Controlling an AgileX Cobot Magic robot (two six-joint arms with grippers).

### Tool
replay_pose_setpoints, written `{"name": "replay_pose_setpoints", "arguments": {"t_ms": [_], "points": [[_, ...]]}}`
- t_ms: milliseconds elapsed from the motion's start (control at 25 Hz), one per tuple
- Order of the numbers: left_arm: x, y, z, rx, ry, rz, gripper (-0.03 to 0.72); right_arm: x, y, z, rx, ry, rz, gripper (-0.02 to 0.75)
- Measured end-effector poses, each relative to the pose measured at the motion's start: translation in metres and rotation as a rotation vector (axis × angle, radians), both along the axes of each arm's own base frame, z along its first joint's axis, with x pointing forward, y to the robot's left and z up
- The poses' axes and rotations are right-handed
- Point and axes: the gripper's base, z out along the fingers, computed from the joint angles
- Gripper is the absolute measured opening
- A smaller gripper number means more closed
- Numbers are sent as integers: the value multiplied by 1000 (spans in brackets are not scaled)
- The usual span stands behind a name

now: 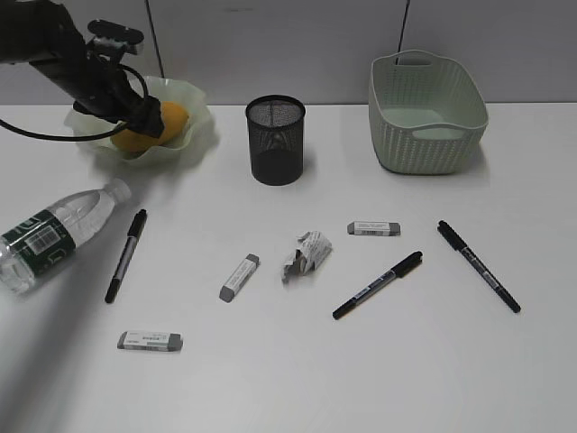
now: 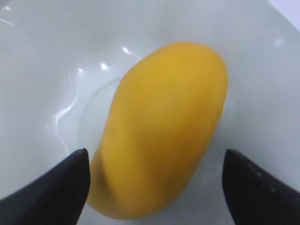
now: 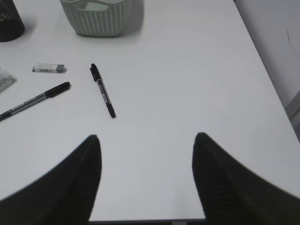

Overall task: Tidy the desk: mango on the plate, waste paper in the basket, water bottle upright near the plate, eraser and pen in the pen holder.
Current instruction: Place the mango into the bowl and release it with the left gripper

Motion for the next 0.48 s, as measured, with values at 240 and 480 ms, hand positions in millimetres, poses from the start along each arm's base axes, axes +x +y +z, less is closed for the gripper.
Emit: {"name": "replay_pose_setpoints", "arguments": {"t_ms": [240,480], "points": [[-10,1,34,0,9,-12,673,0,0,0,0,0,0,490],[-41,2,96,-8,67,-39,652,0,0,0,0,0,0,490]]}}
